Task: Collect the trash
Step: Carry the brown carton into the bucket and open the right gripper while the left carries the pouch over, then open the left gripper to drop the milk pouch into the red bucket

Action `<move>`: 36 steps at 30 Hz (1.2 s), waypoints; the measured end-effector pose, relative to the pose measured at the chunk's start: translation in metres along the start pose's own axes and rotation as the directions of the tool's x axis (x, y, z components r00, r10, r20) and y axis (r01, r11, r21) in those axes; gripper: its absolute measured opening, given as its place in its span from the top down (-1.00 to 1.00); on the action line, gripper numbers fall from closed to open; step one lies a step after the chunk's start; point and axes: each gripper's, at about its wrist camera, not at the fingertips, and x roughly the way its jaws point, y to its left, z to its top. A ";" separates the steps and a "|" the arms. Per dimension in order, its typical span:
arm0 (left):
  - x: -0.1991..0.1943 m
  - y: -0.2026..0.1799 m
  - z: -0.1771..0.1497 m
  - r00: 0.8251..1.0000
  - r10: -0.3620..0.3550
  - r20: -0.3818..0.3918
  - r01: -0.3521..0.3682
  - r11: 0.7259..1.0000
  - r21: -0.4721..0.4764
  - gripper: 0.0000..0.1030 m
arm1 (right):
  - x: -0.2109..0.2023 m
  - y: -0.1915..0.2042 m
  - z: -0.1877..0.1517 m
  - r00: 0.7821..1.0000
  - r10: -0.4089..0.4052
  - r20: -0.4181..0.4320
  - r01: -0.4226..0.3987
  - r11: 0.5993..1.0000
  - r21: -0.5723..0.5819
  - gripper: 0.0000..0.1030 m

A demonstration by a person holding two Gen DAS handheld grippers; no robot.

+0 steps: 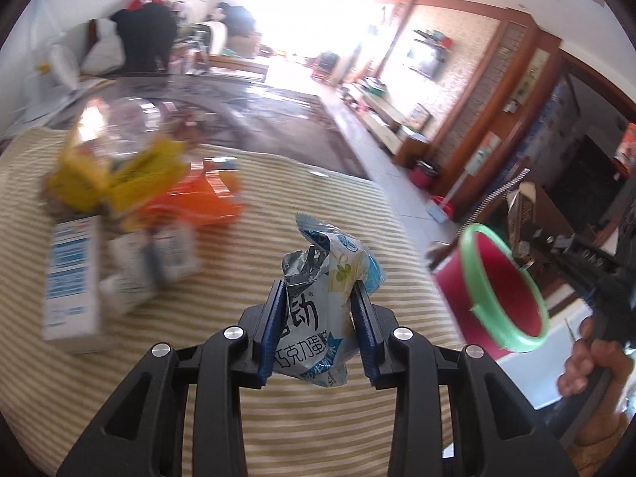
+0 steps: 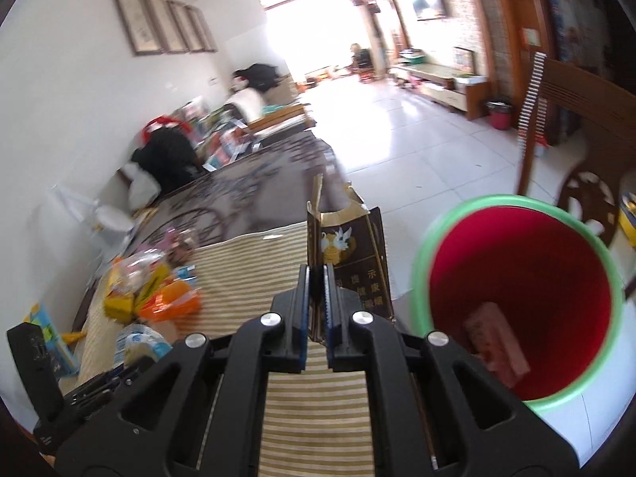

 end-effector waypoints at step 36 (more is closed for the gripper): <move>0.118 -0.257 0.009 0.926 -0.281 -0.250 0.363 0.845 0.393 -0.51 | -0.074 -0.147 -0.010 0.878 -0.400 0.264 0.190 0.796 0.574 -0.47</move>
